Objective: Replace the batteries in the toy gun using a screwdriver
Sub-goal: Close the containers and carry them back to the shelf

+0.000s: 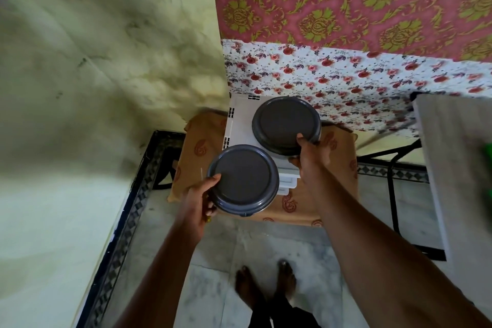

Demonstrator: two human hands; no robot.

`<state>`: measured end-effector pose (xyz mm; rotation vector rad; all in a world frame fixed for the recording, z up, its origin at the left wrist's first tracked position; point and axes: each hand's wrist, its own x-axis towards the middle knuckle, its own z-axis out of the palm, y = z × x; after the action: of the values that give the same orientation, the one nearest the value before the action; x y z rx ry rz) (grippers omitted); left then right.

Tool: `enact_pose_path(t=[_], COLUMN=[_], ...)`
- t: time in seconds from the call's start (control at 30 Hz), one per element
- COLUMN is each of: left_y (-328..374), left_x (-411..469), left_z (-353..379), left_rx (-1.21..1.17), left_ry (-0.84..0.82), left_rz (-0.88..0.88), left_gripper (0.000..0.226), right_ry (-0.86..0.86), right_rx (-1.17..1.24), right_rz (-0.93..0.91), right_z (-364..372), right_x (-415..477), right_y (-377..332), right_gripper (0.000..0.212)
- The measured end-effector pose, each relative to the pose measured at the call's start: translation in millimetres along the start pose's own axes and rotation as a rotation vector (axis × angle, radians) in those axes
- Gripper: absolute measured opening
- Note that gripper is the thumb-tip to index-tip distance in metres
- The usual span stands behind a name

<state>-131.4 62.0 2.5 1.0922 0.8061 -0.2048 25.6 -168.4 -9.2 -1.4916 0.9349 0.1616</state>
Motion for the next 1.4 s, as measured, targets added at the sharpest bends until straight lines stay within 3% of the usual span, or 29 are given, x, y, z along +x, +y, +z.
enact_pose_path(t=[0.07,0.23,0.43,0.57,0.6,0.67,0.73,0.87,1.0,1.07,1.17,1.3,1.4], left_y=[-4,-13,-18,-22,-22,-25,-26,-36,-49,-54,-55,-44,-32], left_x=[0,2,-5,-15,-17,-23,-30,-38,-18,-3,12,33,55], left_z=[-2,-6,-4,3,5,12,19,30,39,41,43,46,53], left_rx=[-0.006,0.010,0.026,0.074,0.085,0.091,0.109,0.157,0.253,0.403,0.586,0.659,0.719], left_ry=[0.002,0.055,0.042,0.068,0.077,0.071,0.054,0.035,0.162,0.228,0.322,0.340,0.351], left_rz=[0.000,-0.038,-0.039,-0.040,-0.046,-0.043,-0.038,-0.006,0.006,0.093,0.230,0.392,0.506], left_gripper=[0.020,0.052,0.039,0.044,0.046,0.050,0.053,0.045,0.029,0.015,0.023,0.020,0.012], right_ry=[0.020,0.074,0.047,-0.201,-0.312,-0.485,-0.538,-0.524,-0.454,-0.389,-0.300,-0.209,-0.190], right_rx=[-0.040,-0.103,-0.275,-0.432,-0.401,-0.293,-0.184,-0.001,0.102,0.183,0.243,0.268,0.280], right_rz=[-0.010,-0.059,-0.117,-0.205,-0.161,-0.057,0.020,0.081,0.116,0.132,0.168,0.257,0.247], right_z=[3,1,-14,-40,-46,-62,-76,-98,-112,-116,-115,-96,-71], right_x=[1,0,-10,-50,-65,-88,-99,-103,-92,-81,-65,-41,-18], right_y=[2,4,24,48,52,62,76,97,131,155,189,216,223], right_gripper=[0.035,0.053,0.067,0.077,0.075,0.050,0.030,0.028,0.033,0.039,0.040,0.018,0.028])
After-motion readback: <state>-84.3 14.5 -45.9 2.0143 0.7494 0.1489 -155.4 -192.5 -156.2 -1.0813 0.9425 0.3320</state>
